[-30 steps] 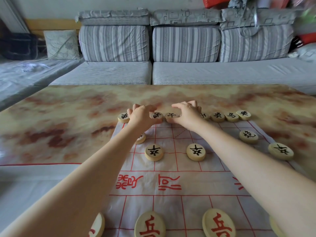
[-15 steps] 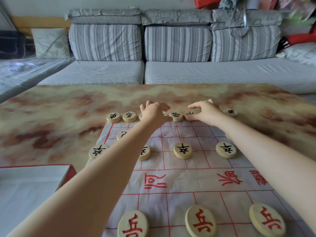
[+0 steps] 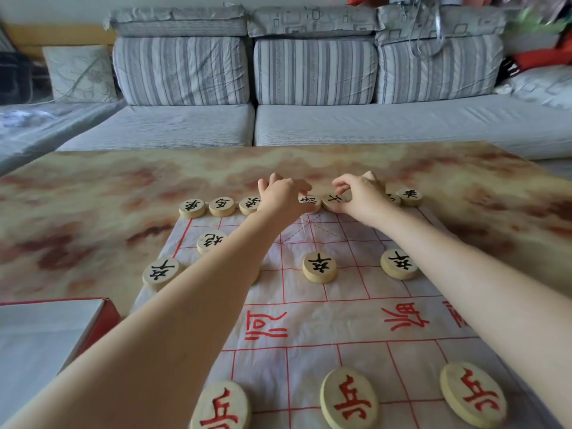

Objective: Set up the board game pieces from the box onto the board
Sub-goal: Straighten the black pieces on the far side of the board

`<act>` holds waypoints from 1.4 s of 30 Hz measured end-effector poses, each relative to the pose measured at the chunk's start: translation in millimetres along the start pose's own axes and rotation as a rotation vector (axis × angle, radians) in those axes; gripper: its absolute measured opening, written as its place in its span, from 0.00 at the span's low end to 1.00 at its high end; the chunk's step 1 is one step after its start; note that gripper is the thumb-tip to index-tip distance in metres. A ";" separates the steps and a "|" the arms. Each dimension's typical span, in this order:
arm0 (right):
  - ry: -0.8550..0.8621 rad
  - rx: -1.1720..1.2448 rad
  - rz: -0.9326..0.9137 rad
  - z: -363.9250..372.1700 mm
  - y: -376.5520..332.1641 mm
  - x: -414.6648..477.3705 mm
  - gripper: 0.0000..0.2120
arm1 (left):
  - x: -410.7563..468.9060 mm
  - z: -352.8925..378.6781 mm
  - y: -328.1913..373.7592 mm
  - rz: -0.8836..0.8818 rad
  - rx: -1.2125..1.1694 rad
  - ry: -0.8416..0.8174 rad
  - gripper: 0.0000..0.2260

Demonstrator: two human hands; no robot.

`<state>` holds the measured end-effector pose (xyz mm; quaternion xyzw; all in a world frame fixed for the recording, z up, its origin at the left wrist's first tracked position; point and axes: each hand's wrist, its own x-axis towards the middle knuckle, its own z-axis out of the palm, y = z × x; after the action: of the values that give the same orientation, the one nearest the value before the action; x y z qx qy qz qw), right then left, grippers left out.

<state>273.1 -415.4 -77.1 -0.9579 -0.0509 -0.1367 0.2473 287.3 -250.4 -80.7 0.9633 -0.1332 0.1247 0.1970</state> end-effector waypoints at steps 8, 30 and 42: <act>-0.104 0.110 0.070 -8.3 -0.2 -4.1 0.28 | -3.9 2.7 -1.1 -0.011 0.094 0.030 0.28; -0.116 0.027 0.092 -11.1 -2.1 -7.8 0.26 | -8.2 2.9 -2.6 -0.083 -0.064 0.065 0.26; -0.121 -0.014 0.088 -8.5 -1.2 -4.8 0.21 | -10.2 5.3 1.5 -0.085 -0.092 0.084 0.25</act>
<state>266.3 -418.7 -70.8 -0.9674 -0.0227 -0.0679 0.2429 278.4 -251.8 -87.9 0.9519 -0.0895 0.1503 0.2515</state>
